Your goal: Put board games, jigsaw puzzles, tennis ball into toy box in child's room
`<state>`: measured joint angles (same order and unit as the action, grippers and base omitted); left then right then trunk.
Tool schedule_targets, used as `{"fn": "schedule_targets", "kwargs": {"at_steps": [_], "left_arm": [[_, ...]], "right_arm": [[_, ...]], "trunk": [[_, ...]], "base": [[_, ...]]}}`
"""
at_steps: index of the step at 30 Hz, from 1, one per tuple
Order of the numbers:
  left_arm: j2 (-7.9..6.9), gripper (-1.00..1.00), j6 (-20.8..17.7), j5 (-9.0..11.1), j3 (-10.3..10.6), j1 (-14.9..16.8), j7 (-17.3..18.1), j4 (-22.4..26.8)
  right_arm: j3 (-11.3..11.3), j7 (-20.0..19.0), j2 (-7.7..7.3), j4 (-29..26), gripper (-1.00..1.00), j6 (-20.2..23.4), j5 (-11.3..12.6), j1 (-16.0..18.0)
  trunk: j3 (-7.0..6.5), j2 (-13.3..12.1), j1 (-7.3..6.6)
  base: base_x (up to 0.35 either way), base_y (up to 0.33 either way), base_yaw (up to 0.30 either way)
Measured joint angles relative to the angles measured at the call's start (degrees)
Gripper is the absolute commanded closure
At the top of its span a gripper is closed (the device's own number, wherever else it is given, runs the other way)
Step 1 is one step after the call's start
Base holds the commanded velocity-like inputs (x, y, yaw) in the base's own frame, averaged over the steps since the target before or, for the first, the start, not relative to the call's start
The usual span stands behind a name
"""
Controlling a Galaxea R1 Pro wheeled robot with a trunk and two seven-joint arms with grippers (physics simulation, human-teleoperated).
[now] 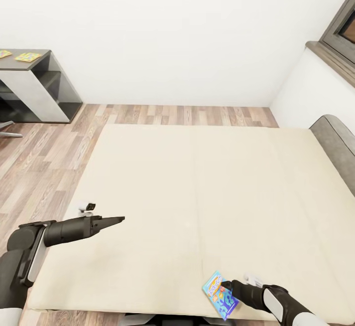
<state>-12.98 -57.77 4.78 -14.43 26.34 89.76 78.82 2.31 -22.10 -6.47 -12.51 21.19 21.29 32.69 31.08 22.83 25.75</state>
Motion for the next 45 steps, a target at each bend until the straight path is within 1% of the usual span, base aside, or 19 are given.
{"fn": "schedule_targets", "kwargs": {"at_steps": [8,32,45], "left_arm": [[-0.02,-1.00,0.1,0.0,0.0,0.0,0.0,0.0],[-0.02,-1.00,0.2,0.0,0.0,0.0,0.0,0.0],[-0.02,-1.00,0.2,0.0,0.0,0.0,0.0,0.0]], "right_arm": [[0.5,0.1,0.04,0.0,-1.00,-0.1,0.0,0.0],[0.5,0.6,0.48,0.0,-1.00,0.2,0.1,0.0],[0.5,0.7,0.26,0.0,-1.00,0.3,0.1,0.0]], "trunk": [[0.00,0.0,0.00],[0.00,0.0,0.00],[0.12,0.0,0.00]], "base": [[0.000,0.000,0.000],[0.000,0.000,0.000],[0.000,0.000,0.000]]}}
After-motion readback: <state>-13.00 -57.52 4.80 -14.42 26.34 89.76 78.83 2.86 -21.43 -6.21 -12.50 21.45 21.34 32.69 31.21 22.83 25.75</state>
